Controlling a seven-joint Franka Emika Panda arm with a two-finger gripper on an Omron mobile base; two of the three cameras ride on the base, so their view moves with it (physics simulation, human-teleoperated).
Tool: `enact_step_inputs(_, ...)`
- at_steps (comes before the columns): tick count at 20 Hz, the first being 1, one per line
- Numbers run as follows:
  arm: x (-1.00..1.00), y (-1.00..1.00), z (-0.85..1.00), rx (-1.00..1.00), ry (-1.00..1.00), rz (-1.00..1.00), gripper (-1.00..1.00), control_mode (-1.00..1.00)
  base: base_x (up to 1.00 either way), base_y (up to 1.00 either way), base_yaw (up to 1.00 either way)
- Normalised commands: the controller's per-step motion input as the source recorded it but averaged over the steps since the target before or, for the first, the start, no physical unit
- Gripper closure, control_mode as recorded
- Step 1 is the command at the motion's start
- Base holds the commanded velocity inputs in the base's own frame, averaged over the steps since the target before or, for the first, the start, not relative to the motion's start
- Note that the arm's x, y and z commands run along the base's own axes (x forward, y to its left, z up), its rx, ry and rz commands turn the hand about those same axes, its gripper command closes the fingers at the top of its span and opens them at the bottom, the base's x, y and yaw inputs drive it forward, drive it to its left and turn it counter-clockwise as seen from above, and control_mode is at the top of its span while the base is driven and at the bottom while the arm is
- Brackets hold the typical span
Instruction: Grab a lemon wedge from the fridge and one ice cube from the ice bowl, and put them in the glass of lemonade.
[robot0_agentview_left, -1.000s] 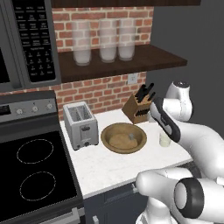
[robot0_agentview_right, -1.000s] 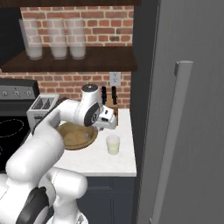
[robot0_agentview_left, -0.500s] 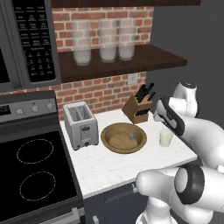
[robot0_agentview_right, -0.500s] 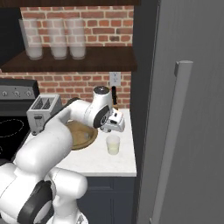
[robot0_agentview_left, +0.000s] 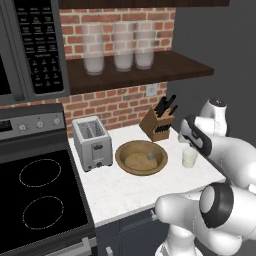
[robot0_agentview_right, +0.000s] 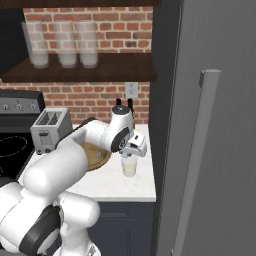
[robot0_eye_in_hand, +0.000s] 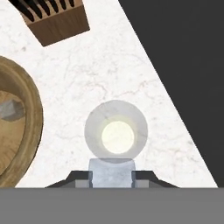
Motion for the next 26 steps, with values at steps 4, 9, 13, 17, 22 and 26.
enact_step_inputs(4, 0.0, -0.12, -0.03, 0.0, 0.0, 0.0, 1.0, -1.0, 0.0, 0.0, 0.0)
enact_step_inputs(9, 0.17, 0.0, 0.0, 0.0, 0.0, 0.0, 1.0, -1.0, 0.0, 0.0, 0.0)
enact_step_inputs(13, 0.44, 0.0, 0.0, 0.0, 0.0, 0.0, 1.0, -1.0, 0.0, 0.0, 0.0)
enact_step_inputs(17, 0.13, -0.04, -0.01, 0.0, 0.0, 0.0, 1.0, -1.0, 0.0, 0.0, 0.0)
enact_step_inputs(22, 0.0, -0.01, -0.26, 0.0, -0.01, 0.0, 1.0, -1.0, 0.0, 0.0, 0.0)
enact_step_inputs(26, 0.0, 0.0, -0.21, 0.0, -0.02, 0.0, 1.0, -1.0, 0.0, 0.0, 0.0)
